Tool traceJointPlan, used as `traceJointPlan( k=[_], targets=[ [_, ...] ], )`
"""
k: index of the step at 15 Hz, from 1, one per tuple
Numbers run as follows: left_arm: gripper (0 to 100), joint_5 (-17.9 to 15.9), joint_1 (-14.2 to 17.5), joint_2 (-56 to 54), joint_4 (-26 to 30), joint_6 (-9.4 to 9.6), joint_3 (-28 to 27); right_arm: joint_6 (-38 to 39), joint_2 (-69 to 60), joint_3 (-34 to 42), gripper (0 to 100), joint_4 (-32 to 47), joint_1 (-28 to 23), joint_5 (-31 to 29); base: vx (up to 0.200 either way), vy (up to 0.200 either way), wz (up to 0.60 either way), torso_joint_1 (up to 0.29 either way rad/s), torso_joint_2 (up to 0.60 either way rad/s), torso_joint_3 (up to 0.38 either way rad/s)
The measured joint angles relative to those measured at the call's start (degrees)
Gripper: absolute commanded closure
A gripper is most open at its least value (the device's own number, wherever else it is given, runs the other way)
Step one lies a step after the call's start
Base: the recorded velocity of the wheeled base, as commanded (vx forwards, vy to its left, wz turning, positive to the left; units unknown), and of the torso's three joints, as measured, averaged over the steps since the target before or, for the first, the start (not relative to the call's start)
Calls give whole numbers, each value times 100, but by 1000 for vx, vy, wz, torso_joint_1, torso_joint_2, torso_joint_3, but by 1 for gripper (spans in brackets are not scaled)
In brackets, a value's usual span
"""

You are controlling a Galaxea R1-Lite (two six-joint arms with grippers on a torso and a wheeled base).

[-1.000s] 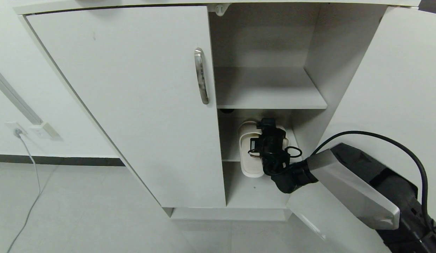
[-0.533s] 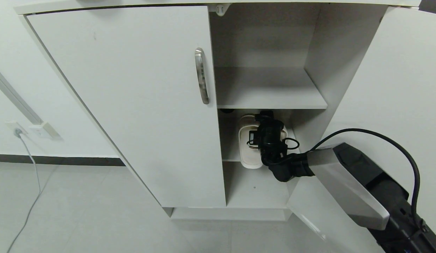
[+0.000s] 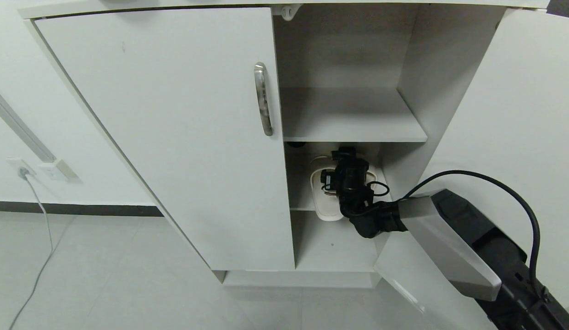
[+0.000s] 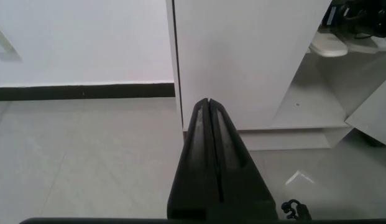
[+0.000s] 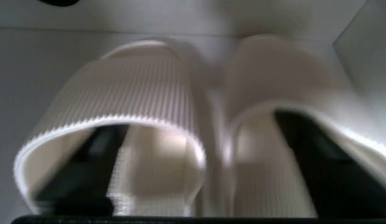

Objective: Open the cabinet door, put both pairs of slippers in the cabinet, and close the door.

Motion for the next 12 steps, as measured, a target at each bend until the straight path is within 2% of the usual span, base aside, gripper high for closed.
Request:
traceJointPlan(
  k=[2, 4, 12],
  targets=[
    [100, 2, -2, 0, 0, 0, 0, 0, -133, 234, 0, -93, 11, -16, 0, 0, 0, 0, 0, 0],
    [100, 2, 0, 0, 0, 0, 0, 0, -429, 846, 0, -257, 52, -18, 0, 0, 0, 0, 0, 0],
    [100, -10, -2, 0, 0, 0, 0, 4, -2149, 4259, 0, -1462, 480, -33, 0, 0, 0, 0, 0, 0]
  ],
)
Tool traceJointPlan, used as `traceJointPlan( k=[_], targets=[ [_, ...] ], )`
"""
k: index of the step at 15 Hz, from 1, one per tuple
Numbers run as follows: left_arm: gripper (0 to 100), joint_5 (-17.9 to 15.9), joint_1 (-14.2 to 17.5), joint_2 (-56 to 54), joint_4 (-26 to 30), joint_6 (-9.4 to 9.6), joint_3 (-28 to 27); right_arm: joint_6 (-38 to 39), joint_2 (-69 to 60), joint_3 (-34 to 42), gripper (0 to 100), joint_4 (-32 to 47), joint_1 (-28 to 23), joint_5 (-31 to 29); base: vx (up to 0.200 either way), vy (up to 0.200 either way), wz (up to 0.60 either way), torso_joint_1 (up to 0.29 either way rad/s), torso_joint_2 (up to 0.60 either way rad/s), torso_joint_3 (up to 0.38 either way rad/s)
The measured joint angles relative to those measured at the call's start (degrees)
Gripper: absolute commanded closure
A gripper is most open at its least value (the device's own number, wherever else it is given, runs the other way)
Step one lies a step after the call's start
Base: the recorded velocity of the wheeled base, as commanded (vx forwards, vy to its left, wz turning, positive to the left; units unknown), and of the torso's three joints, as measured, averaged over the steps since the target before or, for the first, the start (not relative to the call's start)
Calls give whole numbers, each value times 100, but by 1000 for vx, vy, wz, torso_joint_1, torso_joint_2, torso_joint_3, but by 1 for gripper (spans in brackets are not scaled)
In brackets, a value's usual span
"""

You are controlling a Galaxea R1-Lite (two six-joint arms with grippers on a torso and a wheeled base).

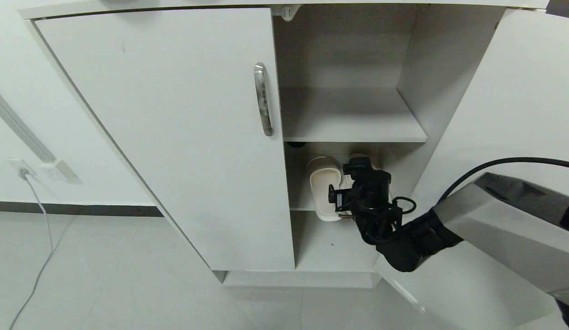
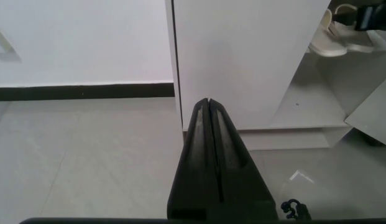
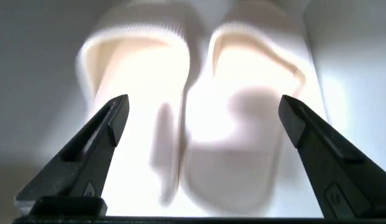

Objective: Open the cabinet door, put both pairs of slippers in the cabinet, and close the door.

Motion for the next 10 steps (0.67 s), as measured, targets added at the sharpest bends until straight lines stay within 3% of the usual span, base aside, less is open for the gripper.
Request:
traceJointPlan(
  k=[4, 7, 10],
  targets=[
    [100, -2, 2, 0, 0, 0, 0, 27, -1002, 1775, 0, -629, 380, 0, 0, 0, 0, 0, 0, 0],
    [100, -13, 2, 0, 0, 0, 0, 7, -1588, 2298, 0, -730, 706, 9, 0, 0, 0, 0, 0, 0],
    [100, -13, 0, 0, 1, 0, 0, -1, -1855, 2544, 0, -744, 853, 4, -200, 0, 0, 6, 1, 4]
  ],
)
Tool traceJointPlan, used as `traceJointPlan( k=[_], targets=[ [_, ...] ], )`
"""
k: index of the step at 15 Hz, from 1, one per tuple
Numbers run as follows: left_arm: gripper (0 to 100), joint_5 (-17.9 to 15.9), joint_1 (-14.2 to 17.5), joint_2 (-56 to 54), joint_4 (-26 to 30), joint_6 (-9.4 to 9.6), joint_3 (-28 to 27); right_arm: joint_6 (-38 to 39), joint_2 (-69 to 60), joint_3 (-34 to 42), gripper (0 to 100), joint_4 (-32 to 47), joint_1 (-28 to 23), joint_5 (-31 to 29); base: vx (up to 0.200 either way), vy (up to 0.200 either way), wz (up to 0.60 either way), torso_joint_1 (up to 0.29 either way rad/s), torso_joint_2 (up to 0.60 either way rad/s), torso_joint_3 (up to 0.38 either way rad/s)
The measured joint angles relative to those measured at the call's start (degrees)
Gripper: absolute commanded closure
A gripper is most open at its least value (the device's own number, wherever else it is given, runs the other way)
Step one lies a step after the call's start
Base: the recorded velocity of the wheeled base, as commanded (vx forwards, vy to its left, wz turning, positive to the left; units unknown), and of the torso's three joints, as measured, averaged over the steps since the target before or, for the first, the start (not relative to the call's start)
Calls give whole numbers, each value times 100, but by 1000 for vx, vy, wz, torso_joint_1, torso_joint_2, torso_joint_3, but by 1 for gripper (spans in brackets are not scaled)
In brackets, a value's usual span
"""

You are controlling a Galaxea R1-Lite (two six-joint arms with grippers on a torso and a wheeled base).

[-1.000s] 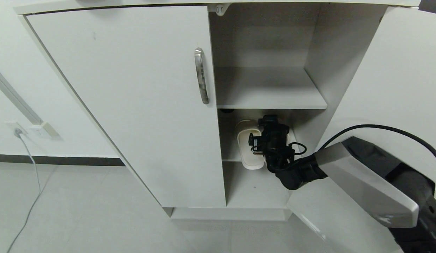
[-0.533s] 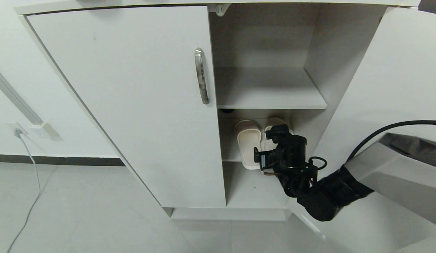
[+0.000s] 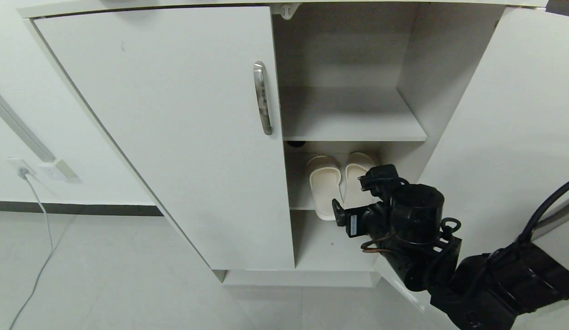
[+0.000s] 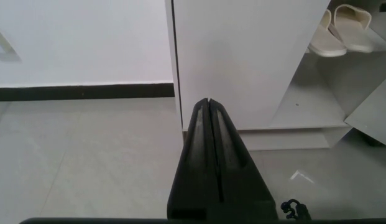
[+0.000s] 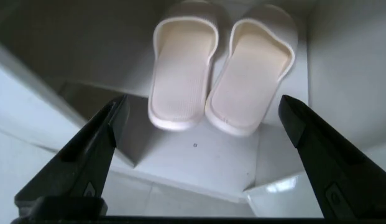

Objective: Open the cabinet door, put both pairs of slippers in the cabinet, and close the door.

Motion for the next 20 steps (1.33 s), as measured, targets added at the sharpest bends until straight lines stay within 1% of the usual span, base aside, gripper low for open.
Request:
traceJointPlan(
  k=[1, 14, 20],
  targets=[
    [100, 0, 2, 0, -1, 0, 0, -7, -55, 55, 0, 18, 30, -2, -200, 0, 0, 2, -2, 7],
    [100, -6, 0, 0, -1, 0, 0, -22, -179, 118, 0, 18, 74, -2, 0, 0, 0, 0, 0, 0],
    [100, -9, 2, 0, -1, 0, 0, -13, -179, 123, 0, 5, 48, 0, 0, 0, 0, 2, 6, 168]
  ],
)
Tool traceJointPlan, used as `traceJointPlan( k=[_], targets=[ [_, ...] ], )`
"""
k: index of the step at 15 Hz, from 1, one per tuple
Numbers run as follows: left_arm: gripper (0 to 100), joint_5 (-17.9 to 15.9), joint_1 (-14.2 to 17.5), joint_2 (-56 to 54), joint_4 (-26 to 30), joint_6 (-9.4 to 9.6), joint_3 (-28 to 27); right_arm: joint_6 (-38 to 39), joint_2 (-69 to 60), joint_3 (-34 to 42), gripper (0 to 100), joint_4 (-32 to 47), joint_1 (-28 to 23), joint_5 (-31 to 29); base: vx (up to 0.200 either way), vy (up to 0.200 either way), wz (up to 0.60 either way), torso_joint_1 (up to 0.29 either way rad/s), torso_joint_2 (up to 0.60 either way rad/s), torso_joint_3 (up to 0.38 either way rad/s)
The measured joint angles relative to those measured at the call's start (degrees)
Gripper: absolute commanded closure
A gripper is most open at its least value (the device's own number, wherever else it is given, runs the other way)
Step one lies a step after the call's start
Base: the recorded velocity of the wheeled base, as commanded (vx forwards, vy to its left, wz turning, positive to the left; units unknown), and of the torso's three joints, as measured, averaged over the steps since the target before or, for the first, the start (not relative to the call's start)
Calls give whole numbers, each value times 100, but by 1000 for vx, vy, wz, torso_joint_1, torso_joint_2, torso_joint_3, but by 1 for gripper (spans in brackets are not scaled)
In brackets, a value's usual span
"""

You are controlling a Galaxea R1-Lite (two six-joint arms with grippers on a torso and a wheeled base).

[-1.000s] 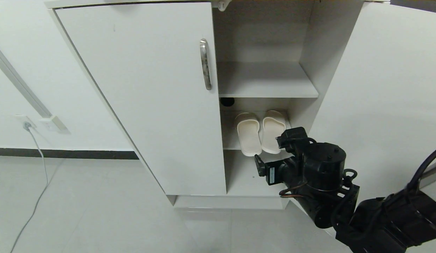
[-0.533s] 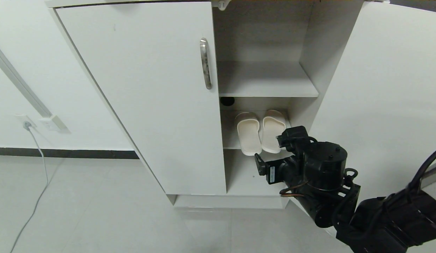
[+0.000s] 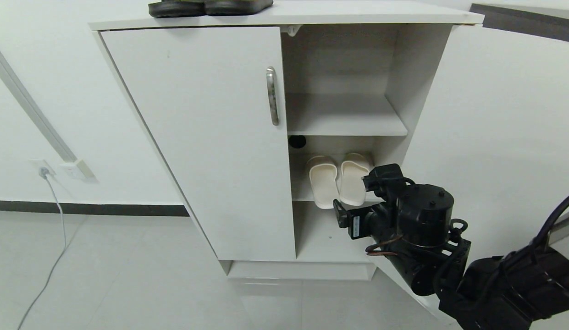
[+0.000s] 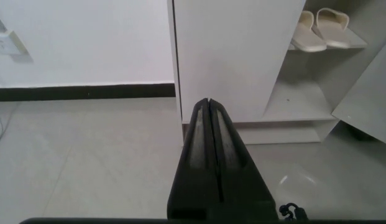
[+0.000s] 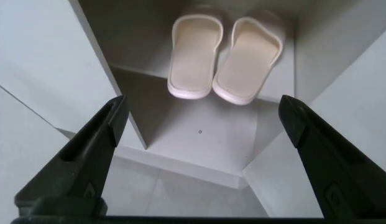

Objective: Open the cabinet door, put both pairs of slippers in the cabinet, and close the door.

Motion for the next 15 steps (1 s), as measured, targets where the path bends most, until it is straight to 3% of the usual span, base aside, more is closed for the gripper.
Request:
traceJointPlan(
  k=[5, 13, 15],
  targets=[
    [100, -6, -2, 0, -2, 20, 0, -7, 0, 15, 0, 0, -39, -9, 0, 0, 0, 4, 1, 183],
    [100, -2, -2, 0, 0, 26, 0, -9, 18, 30, 0, 0, -66, -143, 0, 0, 0, 0, 0, 0],
    [100, 0, -2, 0, 0, 22, 0, -2, 38, 28, 0, 0, -63, -143, 0, 200, 0, -2, 2, 2]
  ],
)
